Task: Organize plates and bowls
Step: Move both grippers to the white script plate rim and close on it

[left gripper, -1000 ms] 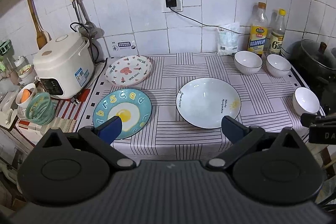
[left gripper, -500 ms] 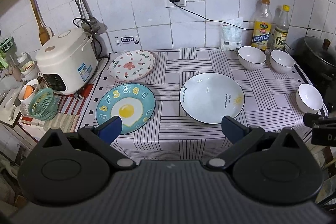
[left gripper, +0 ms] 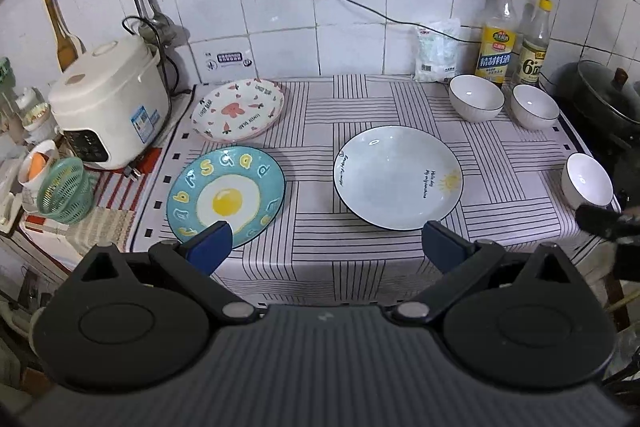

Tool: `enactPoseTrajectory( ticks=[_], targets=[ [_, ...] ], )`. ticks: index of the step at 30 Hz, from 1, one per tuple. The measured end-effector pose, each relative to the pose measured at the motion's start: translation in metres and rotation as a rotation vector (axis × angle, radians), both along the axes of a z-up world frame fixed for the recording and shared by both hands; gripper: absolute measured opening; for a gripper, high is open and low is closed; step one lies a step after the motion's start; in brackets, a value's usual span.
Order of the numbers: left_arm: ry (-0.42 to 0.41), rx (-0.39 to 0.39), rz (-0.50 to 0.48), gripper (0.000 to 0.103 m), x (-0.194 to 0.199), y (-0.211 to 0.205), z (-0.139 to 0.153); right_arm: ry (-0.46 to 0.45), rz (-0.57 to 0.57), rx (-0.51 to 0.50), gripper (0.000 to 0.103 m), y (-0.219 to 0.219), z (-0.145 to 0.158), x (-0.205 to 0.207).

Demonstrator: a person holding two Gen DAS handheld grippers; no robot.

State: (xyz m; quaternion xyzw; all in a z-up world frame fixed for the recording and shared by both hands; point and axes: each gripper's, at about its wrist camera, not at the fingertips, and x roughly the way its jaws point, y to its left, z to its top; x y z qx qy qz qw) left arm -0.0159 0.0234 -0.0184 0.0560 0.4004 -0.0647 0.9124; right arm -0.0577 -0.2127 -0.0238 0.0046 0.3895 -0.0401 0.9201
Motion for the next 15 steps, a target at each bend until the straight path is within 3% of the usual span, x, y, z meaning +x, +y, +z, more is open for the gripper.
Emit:
enactPoseTrajectory(
  ticks=[3,6,9,15],
  targets=[
    [0.003,-0.030,0.023,0.100,0.018,0.006,-0.009,-0.104,0.073,0.058,0.103,-0.004,0.003,0.002],
    [-0.055,-0.043,0.049,0.100,0.037,0.008,-0.031,-0.239,0.127,0.125,0.103,-0.011,-0.004,0.008],
    [-0.005,-0.057,0.049,0.100,0.063,0.009,-0.061,-0.331,0.132,0.190,0.103,-0.013,-0.020,0.024],
    [0.055,-0.016,0.007,0.099,0.109,-0.002,-0.119,-0.295,0.143,0.194,0.103,-0.017,-0.080,0.083]
  ],
)
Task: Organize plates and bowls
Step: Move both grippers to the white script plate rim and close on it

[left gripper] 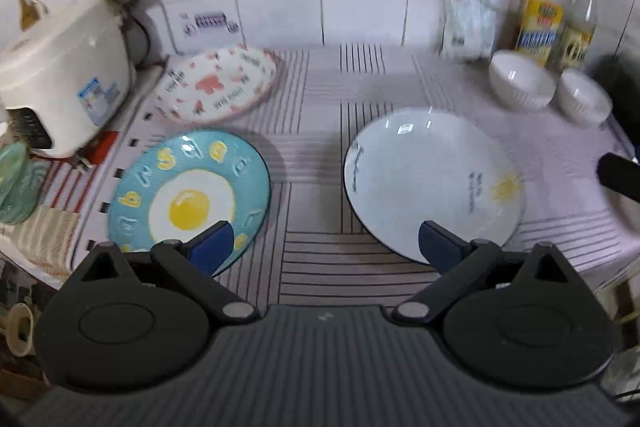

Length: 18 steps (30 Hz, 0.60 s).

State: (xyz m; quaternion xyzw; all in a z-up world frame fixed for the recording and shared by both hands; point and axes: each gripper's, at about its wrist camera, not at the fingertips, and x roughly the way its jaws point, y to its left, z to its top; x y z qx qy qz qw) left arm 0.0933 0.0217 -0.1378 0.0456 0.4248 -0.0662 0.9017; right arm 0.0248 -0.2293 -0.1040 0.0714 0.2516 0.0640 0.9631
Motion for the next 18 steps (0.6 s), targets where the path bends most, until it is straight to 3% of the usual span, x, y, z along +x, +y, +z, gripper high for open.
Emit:
enactPoseTrajectory(
  ticks=[5,9,15,17,18],
  targets=[
    [0.096,-0.061,0.028,0.074,0.037,-0.005,-0.042,0.081,0.058,0.042,0.086,-0.007,-0.058,0.039],
    [0.138,-0.073,0.019,0.065,0.053,-0.008,-0.065,0.149,0.026,0.126,0.074,-0.016,-0.099,0.064],
    [0.181,-0.133,-0.020,0.047,0.067,-0.008,-0.082,0.210,0.018,0.195,0.049,-0.021,-0.132,0.079],
    [0.193,-0.159,-0.050,0.031,0.069,-0.011,-0.084,0.221,0.023,0.211,0.034,-0.022,-0.138,0.081],
    [0.194,-0.168,-0.055,0.029,0.070,-0.013,-0.085,0.226,0.024,0.217,0.031,-0.023,-0.139,0.081]
  ],
)
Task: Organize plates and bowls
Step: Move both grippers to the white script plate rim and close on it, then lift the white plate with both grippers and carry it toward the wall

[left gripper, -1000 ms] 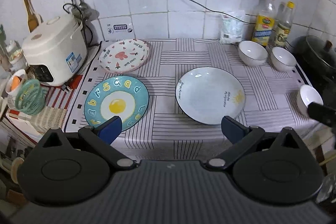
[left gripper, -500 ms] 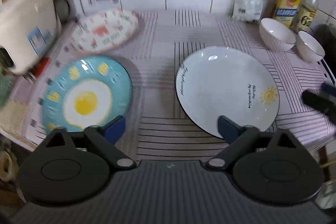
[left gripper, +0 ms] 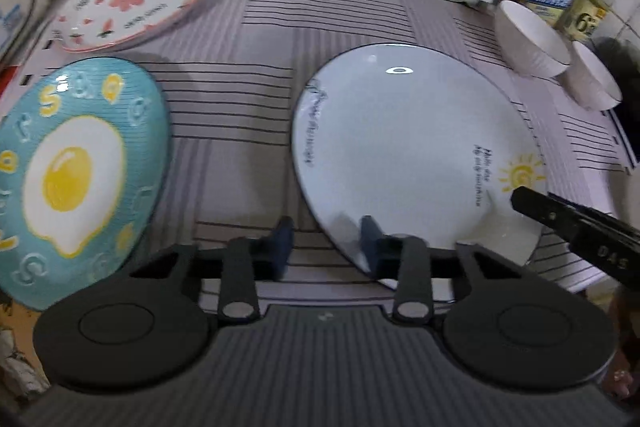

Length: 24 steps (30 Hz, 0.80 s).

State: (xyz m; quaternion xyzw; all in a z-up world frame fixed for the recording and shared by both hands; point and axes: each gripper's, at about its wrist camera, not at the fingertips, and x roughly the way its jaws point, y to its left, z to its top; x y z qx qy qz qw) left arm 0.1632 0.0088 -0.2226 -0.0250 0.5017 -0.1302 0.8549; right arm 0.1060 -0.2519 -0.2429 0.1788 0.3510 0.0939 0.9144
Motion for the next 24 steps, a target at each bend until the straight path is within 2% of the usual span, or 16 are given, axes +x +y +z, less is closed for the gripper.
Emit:
enactPoseTrajectory(
  ticks=[1,4,9,12,15,19,24],
  targets=[
    [0.003,-0.009,-0.004,0.026,0.001,-0.002,-0.002,0.000,-0.002,-0.007,0.024,-0.001,0.000,0.000],
    [0.008,-0.024,0.006,0.025,0.003,-0.006,-0.005,0.010,0.007,0.021,0.022,-0.008,-0.003,0.001],
    [0.017,-0.066,0.033,0.025,0.009,-0.002,-0.009,0.023,0.025,0.053,0.022,-0.013,-0.007,0.006],
    [0.005,-0.065,0.029,0.025,0.010,-0.001,-0.009,0.041,0.036,0.081,0.022,-0.015,-0.012,0.014],
    [0.008,-0.054,0.017,0.025,0.011,-0.002,-0.008,0.042,0.040,0.072,0.022,-0.013,-0.012,0.018],
    [-0.037,-0.016,-0.009,0.026,0.012,-0.001,0.002,0.049,0.067,0.041,0.024,-0.008,-0.007,0.018],
    [-0.047,-0.054,0.023,0.025,0.030,0.007,0.007,0.040,0.092,0.039,0.025,-0.005,-0.004,0.025]
  ],
)
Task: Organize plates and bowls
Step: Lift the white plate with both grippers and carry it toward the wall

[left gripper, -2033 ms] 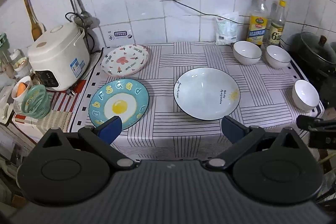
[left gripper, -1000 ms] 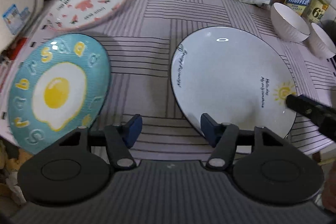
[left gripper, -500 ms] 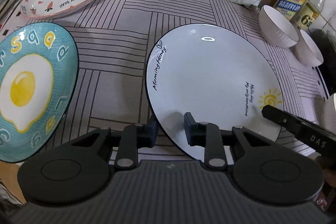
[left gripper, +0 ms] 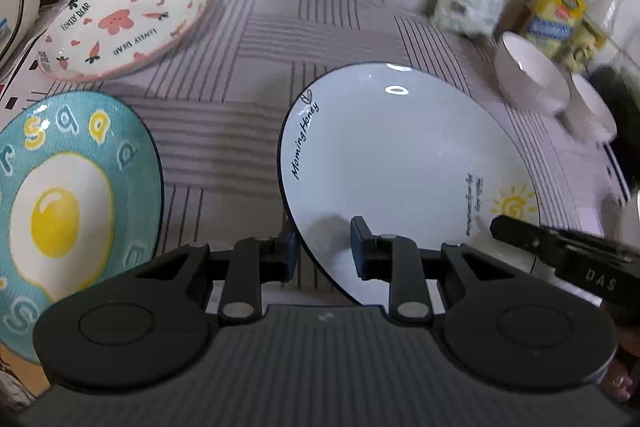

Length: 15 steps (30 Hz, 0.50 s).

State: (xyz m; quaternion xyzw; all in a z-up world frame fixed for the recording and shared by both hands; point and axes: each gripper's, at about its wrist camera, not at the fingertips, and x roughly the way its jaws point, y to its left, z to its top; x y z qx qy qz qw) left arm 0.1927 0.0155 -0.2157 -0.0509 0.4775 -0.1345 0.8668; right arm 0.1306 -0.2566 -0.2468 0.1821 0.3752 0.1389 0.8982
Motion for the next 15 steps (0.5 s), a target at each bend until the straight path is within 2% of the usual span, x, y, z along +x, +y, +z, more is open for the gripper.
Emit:
enactPoseTrajectory(
  ticks=[5,7,11,15],
  targets=[
    [-0.013,-0.010,-0.002,0.025,0.027,-0.002,0.004,-0.040,0.000,-0.020,0.025,0.003,0.007,0.021],
    [-0.015,-0.064,0.011,0.025,0.039,0.001,0.004,-0.071,-0.013,-0.017,0.025,0.001,0.011,0.033],
    [-0.053,-0.074,0.029,0.025,0.061,-0.001,-0.001,-0.120,-0.045,-0.012,0.025,0.000,0.015,0.059],
    [-0.042,-0.063,0.044,0.026,0.089,0.000,-0.005,-0.141,-0.045,-0.024,0.025,0.002,0.010,0.092]
  ],
)
